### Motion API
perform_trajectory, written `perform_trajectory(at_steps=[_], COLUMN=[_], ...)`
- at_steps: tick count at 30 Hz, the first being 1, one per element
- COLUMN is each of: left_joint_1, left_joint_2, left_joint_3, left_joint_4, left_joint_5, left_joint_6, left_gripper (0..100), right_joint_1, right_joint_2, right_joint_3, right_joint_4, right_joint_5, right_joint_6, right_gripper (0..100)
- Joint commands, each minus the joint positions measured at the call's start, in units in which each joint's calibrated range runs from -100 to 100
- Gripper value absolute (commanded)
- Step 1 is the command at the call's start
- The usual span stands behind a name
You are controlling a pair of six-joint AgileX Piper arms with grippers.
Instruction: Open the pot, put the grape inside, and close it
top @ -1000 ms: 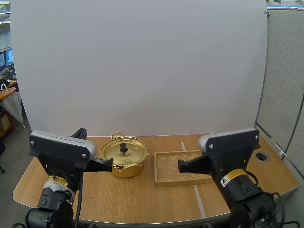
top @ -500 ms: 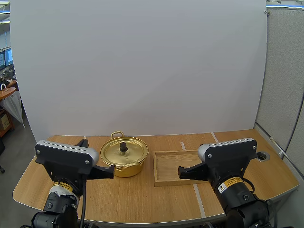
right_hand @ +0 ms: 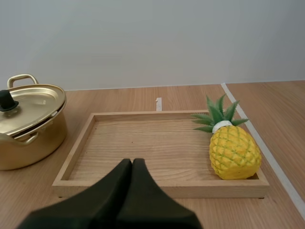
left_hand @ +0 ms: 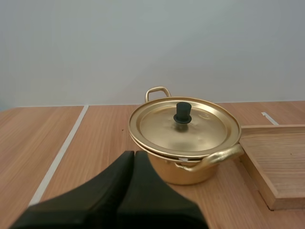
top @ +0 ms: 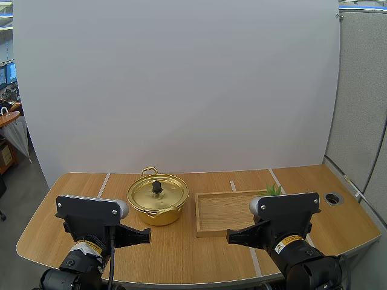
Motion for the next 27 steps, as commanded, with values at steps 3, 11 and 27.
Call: perform_trajectory(at_steps=[3, 11, 27], left_joint_1=[0.09, 0.09, 0.09], left_joint_2=[-0.3, -0.3, -0.3], left_joint_3=[0.0, 0.0, 0.0], left_joint_4=[0.7, 0.7, 0.7], left_joint_5=[0.2, -1.3, -1.3], left_joint_6=[-1.0, -1.1, -1.1], left_gripper=[0, 0, 0], right_joint_1=[-0.2, -0.2, -0.2], right_joint_2=[-0.4, -0.4, -0.4], right_joint_3=[0.0, 0.0, 0.0], right_joint_4=[-0.2, -0.1, -0.1], right_joint_5=[0.6, 0.6, 0.6], right_joint_6=[-0.6, -0.6, -0.6], right_gripper=[0, 0, 0])
